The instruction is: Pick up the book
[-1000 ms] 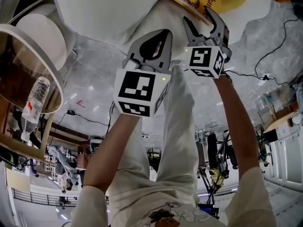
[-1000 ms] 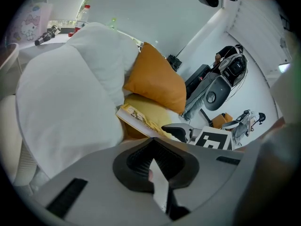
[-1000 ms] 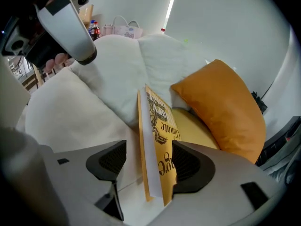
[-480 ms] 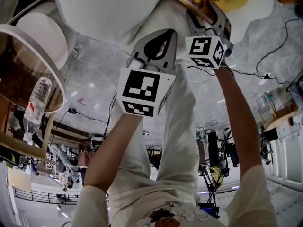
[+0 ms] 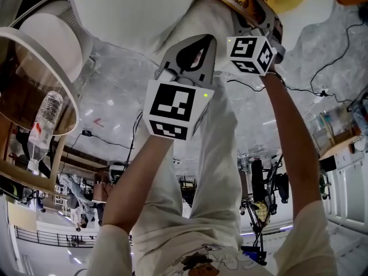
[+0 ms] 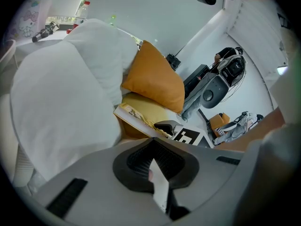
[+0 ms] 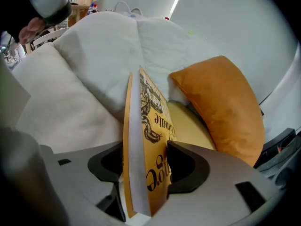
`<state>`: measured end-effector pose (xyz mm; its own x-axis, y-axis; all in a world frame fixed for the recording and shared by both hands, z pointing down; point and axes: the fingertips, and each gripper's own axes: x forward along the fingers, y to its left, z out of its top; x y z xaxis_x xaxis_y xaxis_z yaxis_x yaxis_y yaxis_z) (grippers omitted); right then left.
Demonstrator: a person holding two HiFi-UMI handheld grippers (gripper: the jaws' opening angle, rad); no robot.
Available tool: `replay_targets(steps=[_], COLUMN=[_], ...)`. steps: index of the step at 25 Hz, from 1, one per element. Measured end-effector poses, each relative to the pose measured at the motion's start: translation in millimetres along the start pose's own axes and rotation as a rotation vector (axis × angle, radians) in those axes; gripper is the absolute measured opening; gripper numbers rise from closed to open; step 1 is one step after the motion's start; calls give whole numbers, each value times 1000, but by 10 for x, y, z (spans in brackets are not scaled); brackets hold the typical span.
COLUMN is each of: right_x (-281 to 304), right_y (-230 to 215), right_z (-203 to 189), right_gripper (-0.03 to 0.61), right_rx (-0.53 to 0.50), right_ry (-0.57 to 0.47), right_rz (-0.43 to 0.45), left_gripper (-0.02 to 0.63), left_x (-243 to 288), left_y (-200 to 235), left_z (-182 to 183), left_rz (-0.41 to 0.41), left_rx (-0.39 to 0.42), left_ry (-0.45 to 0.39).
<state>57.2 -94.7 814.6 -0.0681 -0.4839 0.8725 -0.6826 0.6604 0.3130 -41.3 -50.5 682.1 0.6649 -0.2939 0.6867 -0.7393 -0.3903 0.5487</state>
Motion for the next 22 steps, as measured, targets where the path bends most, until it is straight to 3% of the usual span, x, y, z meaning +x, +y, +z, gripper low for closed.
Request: replay_targets(steps=[6,10,22], right_x=[-113,-152,-457], right_y=[-197,-282,-518], right_z=[83,111,180], right_gripper=[188,175,160], right_rx=[-74,-85,48], right_ry=[-17,-10,-18], right_rz=[-79,-73,-11], left_gripper=[6,6,6], left_x=[-20,-42,-173], left_y=[-55,-79,-219], left_z=[66,126,432], left_rz=[-6,-5,-10], left_rx=[4,5,30], left_ry=[-11,-20,-60])
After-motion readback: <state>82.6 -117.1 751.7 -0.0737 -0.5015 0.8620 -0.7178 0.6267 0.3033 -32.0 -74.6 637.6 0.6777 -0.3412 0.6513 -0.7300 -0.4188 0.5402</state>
